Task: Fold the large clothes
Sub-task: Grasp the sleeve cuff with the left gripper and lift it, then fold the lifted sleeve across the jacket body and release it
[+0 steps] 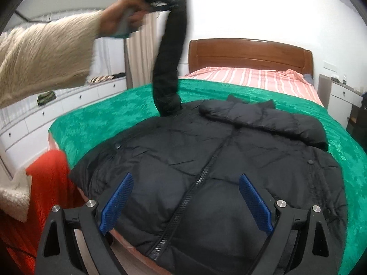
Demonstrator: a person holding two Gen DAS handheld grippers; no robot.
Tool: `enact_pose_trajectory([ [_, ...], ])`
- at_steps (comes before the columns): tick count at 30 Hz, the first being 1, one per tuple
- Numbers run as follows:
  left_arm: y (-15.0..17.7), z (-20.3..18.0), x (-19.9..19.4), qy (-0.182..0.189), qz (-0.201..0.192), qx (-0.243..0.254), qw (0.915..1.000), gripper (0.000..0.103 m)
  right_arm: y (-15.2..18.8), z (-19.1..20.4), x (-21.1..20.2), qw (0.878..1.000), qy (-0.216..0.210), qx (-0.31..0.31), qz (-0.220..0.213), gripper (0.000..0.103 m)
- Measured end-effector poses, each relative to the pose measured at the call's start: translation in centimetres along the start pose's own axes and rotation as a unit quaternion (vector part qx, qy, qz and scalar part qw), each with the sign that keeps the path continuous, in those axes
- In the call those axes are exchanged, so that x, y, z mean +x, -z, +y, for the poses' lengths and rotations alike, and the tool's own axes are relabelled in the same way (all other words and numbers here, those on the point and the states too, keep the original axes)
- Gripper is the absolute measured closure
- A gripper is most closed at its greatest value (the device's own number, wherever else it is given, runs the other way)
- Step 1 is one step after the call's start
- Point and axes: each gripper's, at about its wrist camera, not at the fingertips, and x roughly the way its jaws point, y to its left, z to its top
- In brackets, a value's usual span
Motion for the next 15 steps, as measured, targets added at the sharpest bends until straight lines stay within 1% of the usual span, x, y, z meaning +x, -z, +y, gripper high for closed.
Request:
enact_pose_trajectory([
  [1, 0.4, -2.8, 1.5, 0.015, 0.007, 0.02, 0.9997, 0.094, 0.0, -0.4, -0.2, 1.0, 0.002, 0.005, -0.002, 0.01],
  [2, 1.3, -5.9, 3.3, 0.032, 0.022, 0.043, 0.9983, 0.086, 0.0, -0.8, -0.3, 1.0, 0.004, 0.01, -0.003, 0.01],
  [3, 2.9, -9.3, 5.5, 0.053, 0.05, 0.068, 0.995, 0.077, 0.0, -1.0, -0.4, 1.0, 0.004, 0.013, -0.003, 0.01],
  [4, 4.5, -11.5, 7.1, 0.067, 0.077, 0.084, 0.9912, 0.039, 0.0, -1.2, -0.6, 1.0, 0.006, 0.017, -0.004, 0.01],
  [5, 6.6, -13.9, 9.0, 0.076, 0.114, 0.101, 0.9855, 0.009, 0.1, -1.5, -0.8, 1.0, 0.007, 0.02, -0.005, 0.01],
  [6, 9.4, -16.1, 10.3, 0.078, 0.143, 0.122, 0.9792, 0.006, 0.1, -1.8, -1.0, 1.0, 0.009, 0.022, -0.007, 0.01],
  [7, 11.4, -17.2, 10.7, 0.082, 0.153, 0.139, 0.975, 0.007, 0.0, -2.0, -1.1, 1.0, 0.011, 0.025, -0.008, 0.01],
  [8, 13.7, -18.5, 10.7, 0.086, 0.166, 0.163, 0.9688, 0.007, 0.0, -2.3, -1.4, 0.999, 0.013, 0.028, -0.011, 0.01],
  [9, 15.9, -19.2, 10.9, 0.084, 0.18, 0.188, 0.9619, 0.007, 0.0, -2.6, -1.7, 0.999, 0.014, 0.032, -0.015, 0.01],
  [11, 18.3, -19.0, 11.0, 0.073, 0.199, 0.209, 0.9547, 0.007, 0.0, -3.1, -1.9, 0.999, 0.015, 0.036, -0.021, 0.01],
  [13, 19.9, -17.6, 9.1, 0.064, 0.215, 0.2, 0.9538, 0.007, -0.2, -3.4, -1.9, 0.999, 0.015, 0.038, -0.022, 0.01],
  [15, 20.6, -14.7, 7.7, 0.052, 0.227, 0.177, 0.9564, 0.007, -0.2, -3.7, -1.7, 0.999, 0.012, 0.042, -0.021, 0.01],
])
